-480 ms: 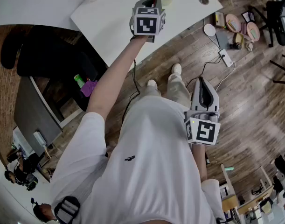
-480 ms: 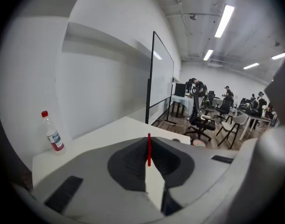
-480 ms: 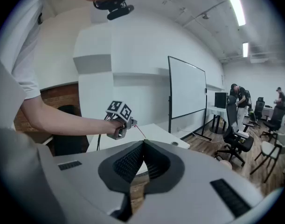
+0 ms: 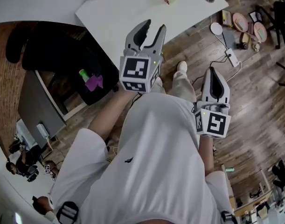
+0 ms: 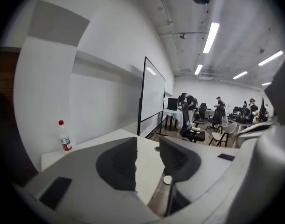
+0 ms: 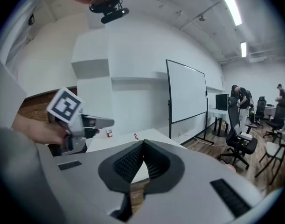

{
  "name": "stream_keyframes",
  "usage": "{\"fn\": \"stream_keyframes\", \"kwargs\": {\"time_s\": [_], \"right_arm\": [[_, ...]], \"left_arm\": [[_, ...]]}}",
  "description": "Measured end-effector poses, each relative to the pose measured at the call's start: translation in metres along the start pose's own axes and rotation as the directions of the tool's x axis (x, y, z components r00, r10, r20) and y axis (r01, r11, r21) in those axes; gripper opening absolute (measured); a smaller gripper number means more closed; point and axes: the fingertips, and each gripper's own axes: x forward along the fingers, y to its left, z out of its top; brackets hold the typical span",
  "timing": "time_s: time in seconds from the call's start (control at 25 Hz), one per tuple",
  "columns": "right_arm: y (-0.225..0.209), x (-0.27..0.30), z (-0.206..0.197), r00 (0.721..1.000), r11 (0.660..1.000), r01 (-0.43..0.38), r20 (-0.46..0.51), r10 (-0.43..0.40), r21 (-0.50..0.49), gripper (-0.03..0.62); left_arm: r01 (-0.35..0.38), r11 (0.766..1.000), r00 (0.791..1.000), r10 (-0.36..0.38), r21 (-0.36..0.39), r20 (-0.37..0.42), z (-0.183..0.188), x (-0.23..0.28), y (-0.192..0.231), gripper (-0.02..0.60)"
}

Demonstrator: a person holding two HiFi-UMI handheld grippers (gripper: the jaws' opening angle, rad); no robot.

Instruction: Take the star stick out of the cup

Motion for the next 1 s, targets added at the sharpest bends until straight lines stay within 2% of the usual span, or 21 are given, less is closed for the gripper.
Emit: {"fn": "stream_keyframes", "kwargs": {"time_s": [0.12,0.24,0.48,0.76,0.84,1.0], "right_arm": [[0.032,-0.001,-0.002,0.999,0.999,-0.035,0.015,0.035,-0.029,0.003],[0.062,-0.008,-0.002,0.998,0.997,-0.061,0.031,0.063,-0.050,0.003],[0.094,-0.017,-0.004,0.996,0.994,-0.085,0.025,0.087,-0.061,0.003],[0.087,-0.032,-0.005,0.997,0.999,0.010,0.071,-0.007,-0.039,0.005],[0.082,-0.034,-0.009,0.997,0.999,0.034,0.071,-0.031,-0.031,0.005],[0.073,-0.028,-0.013,0.998,0.998,0.051,0.048,-0.049,-0.035,0.005]], "left_arm": [[0.003,0.999,0.998,0.000,-0.049,0.063,-0.002,-0.077,-0.021,-0.009],[-0.017,0.997,0.999,0.019,-0.069,0.027,-0.020,-0.127,-0.026,-0.009],[-0.027,0.991,0.999,0.024,-0.128,-0.022,-0.050,-0.168,-0.017,-0.009],[0.006,0.991,1.000,-0.004,-0.131,0.014,-0.059,-0.178,-0.007,-0.009],[0.021,0.993,0.999,-0.015,-0.115,0.048,-0.056,-0.175,-0.005,-0.009],[0.031,0.994,0.998,-0.025,-0.106,0.051,-0.052,-0.162,-0.003,-0.009]]}}
